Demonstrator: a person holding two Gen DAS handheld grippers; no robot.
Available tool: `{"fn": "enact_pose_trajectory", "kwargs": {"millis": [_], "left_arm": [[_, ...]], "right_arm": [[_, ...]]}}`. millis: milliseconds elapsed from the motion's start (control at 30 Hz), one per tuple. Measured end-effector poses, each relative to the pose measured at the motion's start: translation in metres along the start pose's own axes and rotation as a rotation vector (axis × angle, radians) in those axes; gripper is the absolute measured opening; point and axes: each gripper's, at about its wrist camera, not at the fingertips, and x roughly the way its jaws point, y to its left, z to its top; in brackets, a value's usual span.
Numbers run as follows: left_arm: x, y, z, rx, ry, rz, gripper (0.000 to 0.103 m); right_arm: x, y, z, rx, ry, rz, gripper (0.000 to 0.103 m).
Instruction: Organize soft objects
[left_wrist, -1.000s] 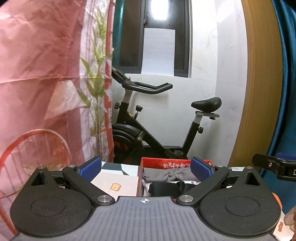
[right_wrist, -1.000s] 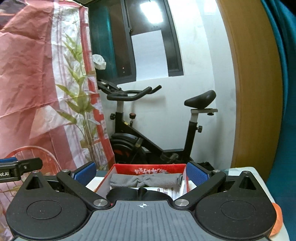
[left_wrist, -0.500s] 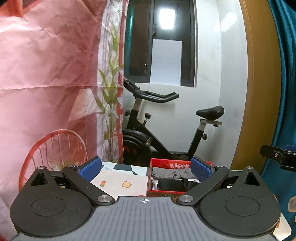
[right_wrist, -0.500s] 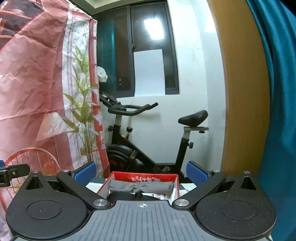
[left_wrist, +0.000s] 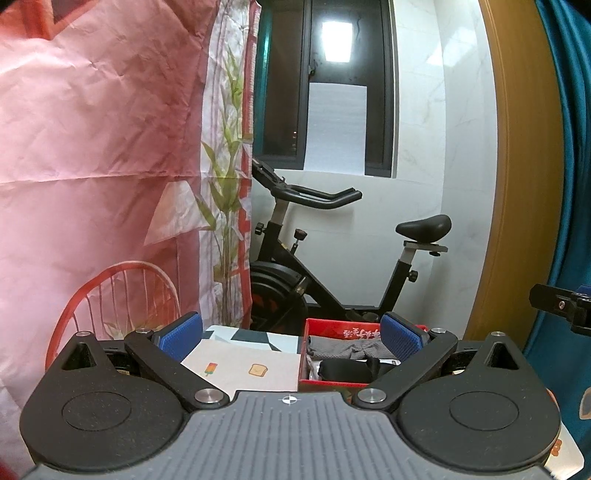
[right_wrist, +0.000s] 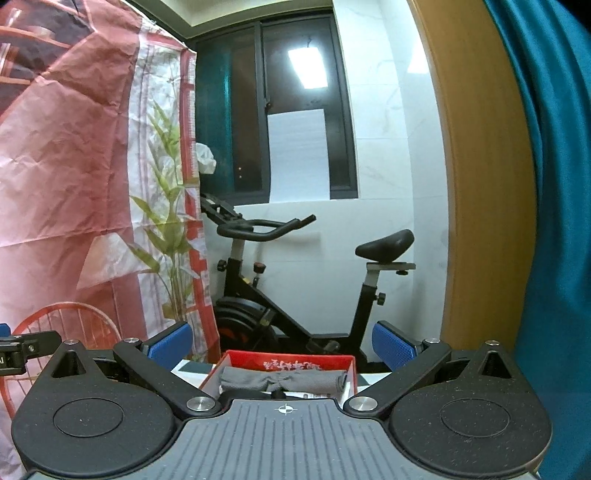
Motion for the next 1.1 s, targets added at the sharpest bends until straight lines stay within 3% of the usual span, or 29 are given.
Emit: {"fn": "enact_pose_trajectory", "kwargs": {"millis": [1100], "left_arm": [[-0.001,0.0006,-0.0028,0.003,0.008,0.026,0.103]], "right_arm": [[0.0013,0.0016,-0.008,-0.007,0.003,-0.029,0.103]]}}
